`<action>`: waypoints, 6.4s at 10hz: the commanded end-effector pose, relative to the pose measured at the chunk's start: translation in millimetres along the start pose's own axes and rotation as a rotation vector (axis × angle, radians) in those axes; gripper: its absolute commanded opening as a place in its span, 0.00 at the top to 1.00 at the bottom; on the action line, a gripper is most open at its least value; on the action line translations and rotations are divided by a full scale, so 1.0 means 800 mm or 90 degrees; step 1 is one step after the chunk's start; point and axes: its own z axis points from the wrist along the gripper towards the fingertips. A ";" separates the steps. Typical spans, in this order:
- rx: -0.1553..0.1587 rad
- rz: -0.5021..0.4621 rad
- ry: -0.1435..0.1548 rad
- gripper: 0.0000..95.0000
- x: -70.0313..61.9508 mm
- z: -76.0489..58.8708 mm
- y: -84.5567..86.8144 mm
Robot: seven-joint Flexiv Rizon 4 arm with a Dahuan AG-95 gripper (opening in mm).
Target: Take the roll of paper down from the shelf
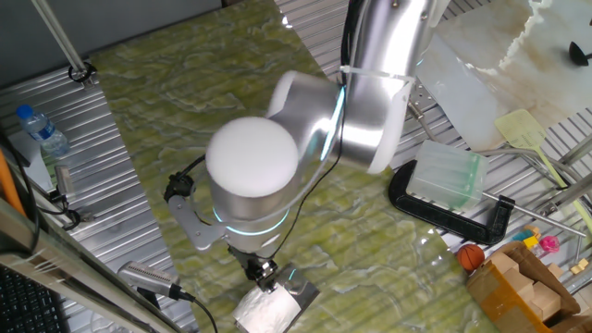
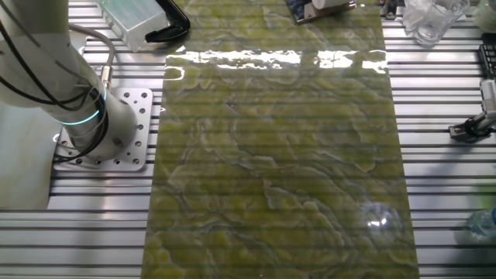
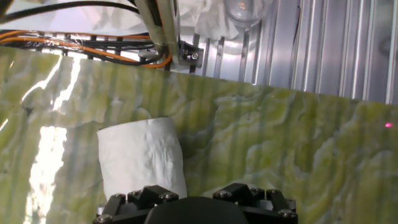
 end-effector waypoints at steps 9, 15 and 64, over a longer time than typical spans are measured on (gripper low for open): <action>-0.022 0.036 0.019 0.20 0.000 0.002 0.078; 0.006 0.028 0.007 0.20 -0.003 0.042 0.082; -0.019 -0.013 0.008 0.20 -0.006 0.133 0.080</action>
